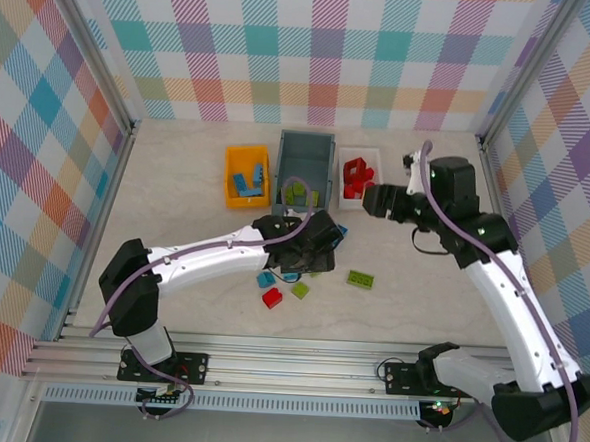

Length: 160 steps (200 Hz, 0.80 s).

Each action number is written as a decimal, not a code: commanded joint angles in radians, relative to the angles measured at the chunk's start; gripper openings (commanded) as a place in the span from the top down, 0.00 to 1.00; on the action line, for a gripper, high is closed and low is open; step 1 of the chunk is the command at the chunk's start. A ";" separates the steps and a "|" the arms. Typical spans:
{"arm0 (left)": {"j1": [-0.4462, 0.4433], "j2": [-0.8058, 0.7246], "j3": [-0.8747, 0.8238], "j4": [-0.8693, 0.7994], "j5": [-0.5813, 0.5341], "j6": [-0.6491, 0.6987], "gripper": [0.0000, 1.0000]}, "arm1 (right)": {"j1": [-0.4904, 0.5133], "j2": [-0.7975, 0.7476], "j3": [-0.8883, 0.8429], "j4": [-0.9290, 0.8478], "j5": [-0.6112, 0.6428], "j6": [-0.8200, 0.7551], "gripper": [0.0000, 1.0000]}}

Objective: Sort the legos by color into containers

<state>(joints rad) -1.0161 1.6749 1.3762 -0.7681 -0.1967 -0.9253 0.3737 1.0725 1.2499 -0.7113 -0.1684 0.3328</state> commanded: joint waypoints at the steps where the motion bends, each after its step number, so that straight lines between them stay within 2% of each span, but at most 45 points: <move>1: 0.031 0.008 0.013 -0.129 -0.047 0.049 0.27 | 0.007 -0.065 -0.084 -0.067 -0.157 0.050 0.24; 34: 0.090 0.052 -0.021 -0.130 0.029 0.064 0.22 | 0.018 -0.145 -0.161 -0.071 -0.189 0.110 0.24; 67: 0.106 0.128 -0.010 -0.108 0.067 0.040 0.21 | 0.035 -0.155 -0.179 -0.081 -0.178 0.119 0.24; 116: 0.108 0.196 -0.014 -0.082 0.065 -0.055 0.21 | 0.051 -0.142 -0.182 -0.071 -0.167 0.124 0.24; 160: 0.108 0.235 -0.027 -0.045 0.075 -0.083 0.23 | 0.059 -0.143 -0.184 -0.071 -0.171 0.126 0.24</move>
<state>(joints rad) -0.9089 1.8889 1.3727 -0.8307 -0.1333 -0.9733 0.4263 0.9306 1.0740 -0.7841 -0.3199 0.4488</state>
